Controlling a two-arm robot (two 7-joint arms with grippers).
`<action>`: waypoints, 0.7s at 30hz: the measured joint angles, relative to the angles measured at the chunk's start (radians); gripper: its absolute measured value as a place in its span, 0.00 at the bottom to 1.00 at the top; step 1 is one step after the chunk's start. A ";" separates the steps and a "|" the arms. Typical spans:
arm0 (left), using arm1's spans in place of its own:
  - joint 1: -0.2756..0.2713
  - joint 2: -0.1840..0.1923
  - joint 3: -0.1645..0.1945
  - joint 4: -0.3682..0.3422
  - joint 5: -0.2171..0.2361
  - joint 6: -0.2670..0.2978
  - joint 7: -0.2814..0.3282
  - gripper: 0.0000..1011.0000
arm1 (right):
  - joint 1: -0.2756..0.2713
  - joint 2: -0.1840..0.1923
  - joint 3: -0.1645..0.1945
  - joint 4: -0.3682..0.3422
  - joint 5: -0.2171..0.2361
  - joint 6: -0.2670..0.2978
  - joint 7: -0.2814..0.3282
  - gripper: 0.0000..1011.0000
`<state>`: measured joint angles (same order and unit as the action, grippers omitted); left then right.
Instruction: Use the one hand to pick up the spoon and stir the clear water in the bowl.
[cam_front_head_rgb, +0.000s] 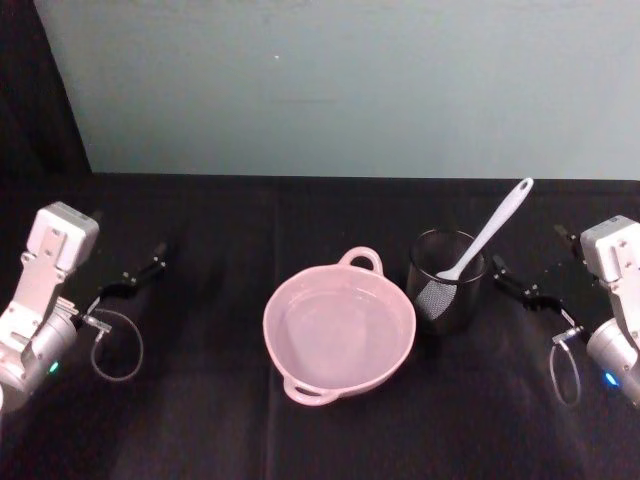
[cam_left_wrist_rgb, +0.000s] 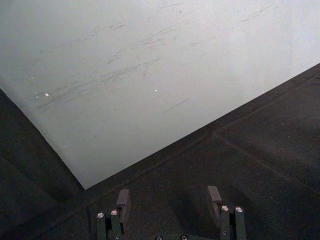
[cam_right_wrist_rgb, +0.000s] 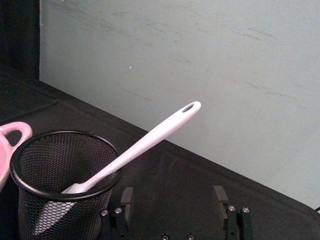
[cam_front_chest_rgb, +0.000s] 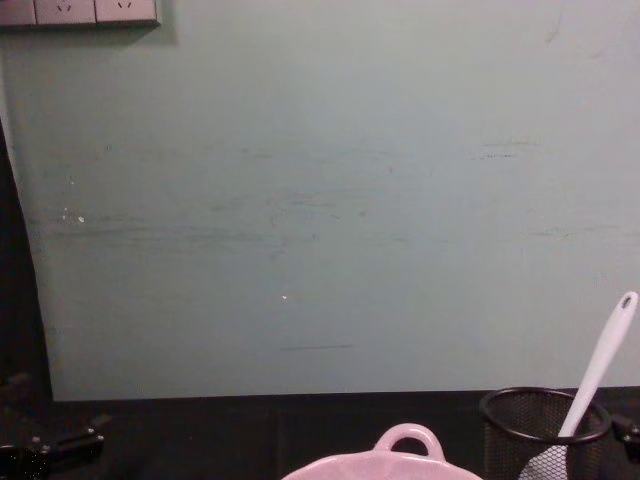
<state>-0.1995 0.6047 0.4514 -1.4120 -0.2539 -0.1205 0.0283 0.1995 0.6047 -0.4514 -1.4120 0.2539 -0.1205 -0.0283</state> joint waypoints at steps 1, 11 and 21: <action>0.000 0.000 0.000 0.000 0.000 0.000 0.000 0.99 | 0.000 0.000 0.000 0.000 0.000 0.000 0.000 0.99; 0.000 0.000 0.000 0.000 0.000 0.000 0.000 0.99 | 0.000 0.000 0.000 0.000 0.000 0.000 0.000 0.99; 0.000 0.000 0.000 0.000 0.000 0.000 0.000 0.99 | 0.000 0.000 0.000 0.000 0.000 0.000 0.000 0.99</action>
<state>-0.1995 0.6047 0.4514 -1.4120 -0.2539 -0.1205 0.0283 0.1995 0.6047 -0.4514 -1.4120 0.2539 -0.1205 -0.0283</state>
